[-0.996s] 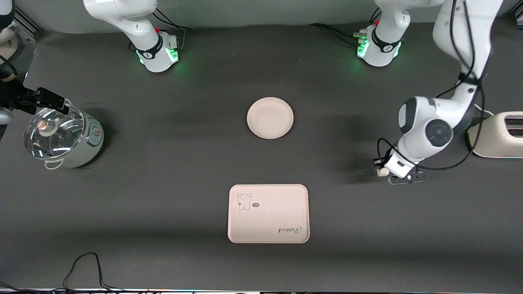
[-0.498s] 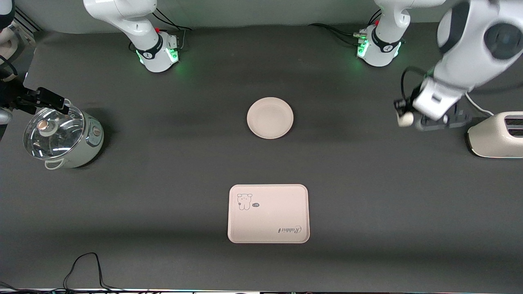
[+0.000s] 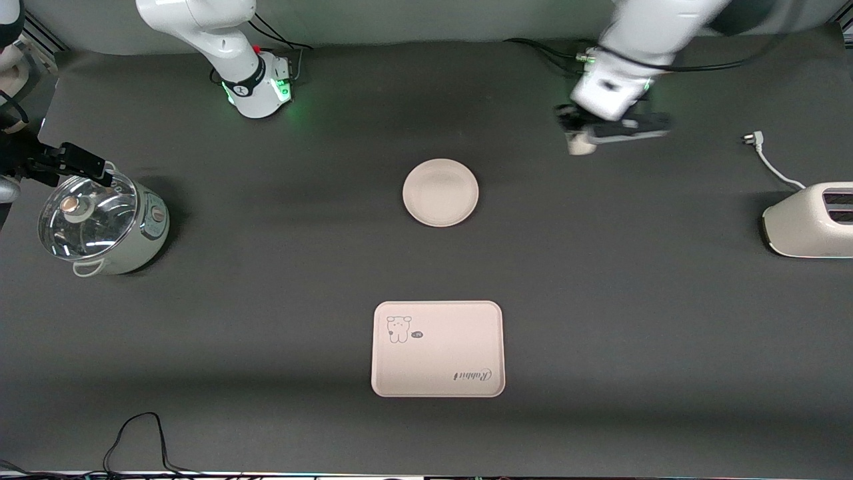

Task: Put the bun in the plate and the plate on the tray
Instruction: 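Carry the bun with the left gripper over the round plate, then lower the bun onto the plate and open the left gripper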

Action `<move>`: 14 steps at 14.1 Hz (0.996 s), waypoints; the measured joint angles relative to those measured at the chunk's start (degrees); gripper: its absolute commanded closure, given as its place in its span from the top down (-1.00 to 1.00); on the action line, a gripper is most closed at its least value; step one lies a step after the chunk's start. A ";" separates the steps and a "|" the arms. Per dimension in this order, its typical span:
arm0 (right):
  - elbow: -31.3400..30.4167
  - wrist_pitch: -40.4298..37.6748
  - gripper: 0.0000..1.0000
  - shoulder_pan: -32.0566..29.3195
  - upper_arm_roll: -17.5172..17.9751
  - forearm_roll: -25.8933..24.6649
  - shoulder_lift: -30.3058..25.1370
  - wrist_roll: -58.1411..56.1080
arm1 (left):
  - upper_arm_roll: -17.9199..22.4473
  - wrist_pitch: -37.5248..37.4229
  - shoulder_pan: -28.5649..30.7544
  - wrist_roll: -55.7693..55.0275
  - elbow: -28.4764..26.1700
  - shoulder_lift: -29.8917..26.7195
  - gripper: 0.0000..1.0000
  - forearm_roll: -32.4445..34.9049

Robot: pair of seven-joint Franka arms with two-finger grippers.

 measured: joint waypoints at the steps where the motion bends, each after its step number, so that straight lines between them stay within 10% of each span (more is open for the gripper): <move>1: -0.01 0.00 1.00 -0.01 0.00 0.00 0.00 0.00 | -3.51 3.88 -0.58 -4.60 -0.19 2.36 -0.66 -0.13; 5: -0.03 0.00 1.00 -0.01 -0.01 0.00 0.00 0.00 | -13.75 18.31 -1.52 -19.73 -0.14 15.03 -0.65 -0.06; 14: -0.05 0.00 1.00 -0.01 -0.01 0.00 0.00 0.00 | -14.43 34.99 -6.13 -33.81 0.39 36.28 -0.64 14.32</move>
